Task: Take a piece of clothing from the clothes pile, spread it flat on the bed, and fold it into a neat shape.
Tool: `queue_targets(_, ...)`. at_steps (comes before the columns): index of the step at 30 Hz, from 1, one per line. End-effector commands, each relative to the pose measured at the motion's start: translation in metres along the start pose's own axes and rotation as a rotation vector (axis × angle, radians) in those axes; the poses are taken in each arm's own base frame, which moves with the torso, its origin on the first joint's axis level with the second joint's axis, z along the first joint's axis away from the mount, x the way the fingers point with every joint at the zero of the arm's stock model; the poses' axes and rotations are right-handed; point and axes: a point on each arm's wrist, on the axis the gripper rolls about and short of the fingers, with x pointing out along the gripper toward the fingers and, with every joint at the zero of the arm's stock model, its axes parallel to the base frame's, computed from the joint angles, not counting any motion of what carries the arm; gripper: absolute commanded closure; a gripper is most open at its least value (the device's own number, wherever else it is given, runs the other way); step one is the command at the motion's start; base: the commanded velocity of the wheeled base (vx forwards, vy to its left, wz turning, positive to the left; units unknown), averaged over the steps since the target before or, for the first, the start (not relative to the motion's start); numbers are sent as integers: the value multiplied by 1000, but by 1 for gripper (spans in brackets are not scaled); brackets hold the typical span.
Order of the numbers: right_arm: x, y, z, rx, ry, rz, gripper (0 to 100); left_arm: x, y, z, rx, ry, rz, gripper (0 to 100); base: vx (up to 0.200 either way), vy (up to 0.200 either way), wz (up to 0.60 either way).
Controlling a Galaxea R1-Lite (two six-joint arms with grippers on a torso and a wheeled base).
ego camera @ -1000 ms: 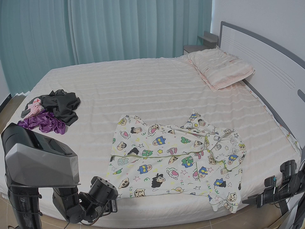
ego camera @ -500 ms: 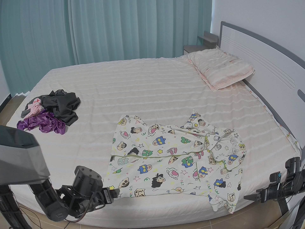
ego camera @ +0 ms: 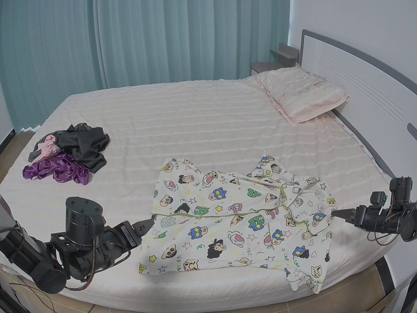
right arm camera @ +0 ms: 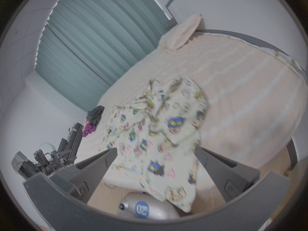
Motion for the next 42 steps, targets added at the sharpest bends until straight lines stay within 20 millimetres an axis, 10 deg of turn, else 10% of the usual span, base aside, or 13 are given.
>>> queue_targets(1,33,21,23,-15,-19,69,0,3,-8,12,-43,-28,-45,0,200,0,0)
queue_targets(9,69,9,18,83,-18,54,0,12,-1,4,-78,10,-3,0,175,0,0)
queue_targets(28,78,21,16,156,-60,62,0,24,0,-11,-86,69,29,0,0,-147,0)
queue_targets(42,130,61,27,276,-185,0,0,15,0,-9,-119,26,-58,0,14,-14,0)
